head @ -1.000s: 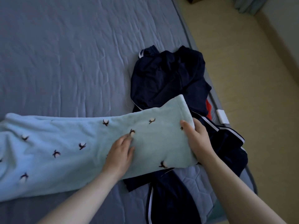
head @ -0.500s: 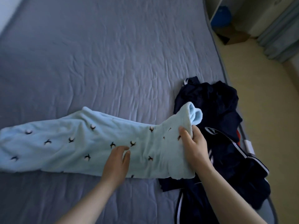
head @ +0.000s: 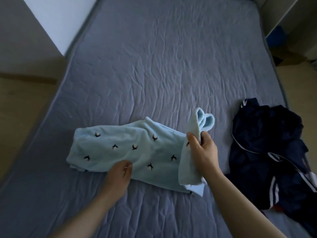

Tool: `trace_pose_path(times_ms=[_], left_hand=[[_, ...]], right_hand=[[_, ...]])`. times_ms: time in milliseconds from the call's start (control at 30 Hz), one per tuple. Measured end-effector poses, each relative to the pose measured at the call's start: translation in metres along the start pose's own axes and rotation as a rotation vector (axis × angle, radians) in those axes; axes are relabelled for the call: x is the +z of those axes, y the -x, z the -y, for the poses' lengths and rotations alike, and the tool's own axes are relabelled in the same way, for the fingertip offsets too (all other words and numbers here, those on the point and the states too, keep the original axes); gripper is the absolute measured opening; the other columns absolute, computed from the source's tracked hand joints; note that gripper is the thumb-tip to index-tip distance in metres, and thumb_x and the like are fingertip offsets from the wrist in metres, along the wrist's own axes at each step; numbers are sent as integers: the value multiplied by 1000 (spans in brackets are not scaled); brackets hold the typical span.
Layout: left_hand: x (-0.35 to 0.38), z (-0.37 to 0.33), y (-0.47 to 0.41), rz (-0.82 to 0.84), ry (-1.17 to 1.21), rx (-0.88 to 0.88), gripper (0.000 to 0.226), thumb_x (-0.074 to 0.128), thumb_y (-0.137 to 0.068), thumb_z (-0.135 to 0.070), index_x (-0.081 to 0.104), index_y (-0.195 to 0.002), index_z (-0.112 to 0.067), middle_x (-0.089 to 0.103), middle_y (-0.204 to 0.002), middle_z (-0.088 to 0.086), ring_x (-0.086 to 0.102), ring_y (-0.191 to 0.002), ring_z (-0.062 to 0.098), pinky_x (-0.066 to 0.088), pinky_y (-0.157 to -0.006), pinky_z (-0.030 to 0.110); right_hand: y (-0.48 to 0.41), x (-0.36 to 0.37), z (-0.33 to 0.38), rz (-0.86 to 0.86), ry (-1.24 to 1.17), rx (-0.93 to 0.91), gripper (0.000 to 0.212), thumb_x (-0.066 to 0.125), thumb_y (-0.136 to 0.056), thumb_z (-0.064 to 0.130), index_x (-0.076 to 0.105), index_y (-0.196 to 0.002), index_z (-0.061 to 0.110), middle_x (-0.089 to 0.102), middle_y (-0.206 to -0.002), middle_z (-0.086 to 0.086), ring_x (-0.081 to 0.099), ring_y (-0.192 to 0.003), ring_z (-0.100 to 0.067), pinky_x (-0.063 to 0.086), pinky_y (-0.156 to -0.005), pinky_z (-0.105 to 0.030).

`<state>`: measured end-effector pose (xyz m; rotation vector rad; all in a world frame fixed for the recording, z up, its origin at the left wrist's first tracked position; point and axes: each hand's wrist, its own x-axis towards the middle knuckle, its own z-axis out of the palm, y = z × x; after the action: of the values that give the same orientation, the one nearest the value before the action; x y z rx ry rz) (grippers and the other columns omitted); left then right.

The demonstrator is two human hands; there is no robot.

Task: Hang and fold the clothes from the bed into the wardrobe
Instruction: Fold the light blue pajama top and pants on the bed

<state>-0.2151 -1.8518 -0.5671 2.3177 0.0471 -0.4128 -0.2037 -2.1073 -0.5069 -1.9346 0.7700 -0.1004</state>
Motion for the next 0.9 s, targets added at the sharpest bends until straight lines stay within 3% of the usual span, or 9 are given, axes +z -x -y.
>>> trace_pose_path(times_ms=[200,367,500,600,733,833,900], left_hand=[[-30,39,-8,6,49,-74,21,48,-97,-13,63,-84,-10,62,-82,0,55,-75,10,33,-62,19],[-69,92,-17,-16,84,-155,24,49,-97,-13,62,-81,-1,63,-79,9,57,-75,24,33,-62,27],[-109,139,-31,8,40,-204,20,47,-98,-22,62,-91,-11,59,-84,-5,50,-74,10,35,-58,13],[-139,177,-39,57,65,-202,20,47,-98,-22,62,-89,-12,62,-84,-1,50,-70,6,35,-61,4],[-177,221,-63,95,69,-236,23,44,-99,-27,55,-79,-27,58,-79,-12,49,-70,-5,35,-60,7],[-194,246,-76,76,35,-246,28,47,-98,-24,47,-72,-30,52,-72,-14,49,-68,8,31,-58,22],[-202,264,-84,75,30,-260,22,47,-98,-24,53,-78,-23,59,-78,-3,54,-78,19,30,-66,27]], right_hand=[[16,60,25,61,25,-48,39,61,-85,40,44,-77,6,45,-58,9,41,-48,-1,37,-48,-20],[38,136,39,81,42,-62,38,63,-85,35,41,-74,8,42,-52,12,40,-47,-3,34,-45,-16],[58,207,50,43,73,-31,35,62,-86,34,38,-70,15,41,-53,9,42,-48,-2,34,-44,-17],[73,259,60,27,97,-5,34,61,-87,34,38,-71,14,44,-57,7,44,-50,-4,36,-46,-16],[81,327,82,36,125,2,31,60,-86,36,40,-74,15,51,-64,1,46,-58,-12,31,-47,-19],[84,367,89,48,193,-15,30,60,-86,38,41,-76,18,51,-63,6,47,-57,-7,30,-48,-22],[86,392,89,79,264,-26,26,61,-86,35,43,-81,16,51,-65,8,47,-60,-5,31,-50,-24]])
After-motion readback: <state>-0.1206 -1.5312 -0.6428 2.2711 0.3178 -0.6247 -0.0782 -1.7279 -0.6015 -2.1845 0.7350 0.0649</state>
